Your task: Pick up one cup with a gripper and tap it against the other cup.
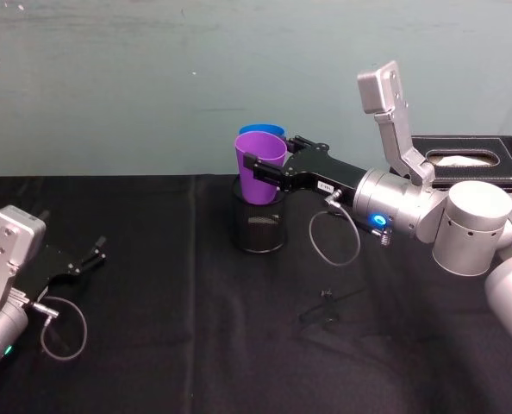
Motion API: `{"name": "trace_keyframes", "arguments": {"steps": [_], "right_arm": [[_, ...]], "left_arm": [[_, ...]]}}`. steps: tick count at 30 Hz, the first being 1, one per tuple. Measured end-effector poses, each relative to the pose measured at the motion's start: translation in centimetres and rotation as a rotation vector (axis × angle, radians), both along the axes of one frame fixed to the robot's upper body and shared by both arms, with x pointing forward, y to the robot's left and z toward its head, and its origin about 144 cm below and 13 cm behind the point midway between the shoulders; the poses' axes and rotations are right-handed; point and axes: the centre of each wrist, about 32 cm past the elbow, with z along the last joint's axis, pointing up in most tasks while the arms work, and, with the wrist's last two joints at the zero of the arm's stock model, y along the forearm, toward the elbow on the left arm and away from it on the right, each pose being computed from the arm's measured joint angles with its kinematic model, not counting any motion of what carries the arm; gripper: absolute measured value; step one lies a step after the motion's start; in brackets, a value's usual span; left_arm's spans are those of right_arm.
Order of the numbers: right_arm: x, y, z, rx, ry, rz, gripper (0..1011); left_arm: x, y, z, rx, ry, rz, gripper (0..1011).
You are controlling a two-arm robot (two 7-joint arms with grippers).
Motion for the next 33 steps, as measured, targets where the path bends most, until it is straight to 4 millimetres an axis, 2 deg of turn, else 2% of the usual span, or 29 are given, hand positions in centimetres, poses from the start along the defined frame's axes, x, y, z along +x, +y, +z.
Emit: {"name": "trace_keyframes", "arguments": {"steps": [33], "right_arm": [[0.35,-0.46,0.10,0.010,0.009,-0.016,726]], "left_arm": [[0.00,0.00,0.00,0.000,0.000,0.000,1000]]}}
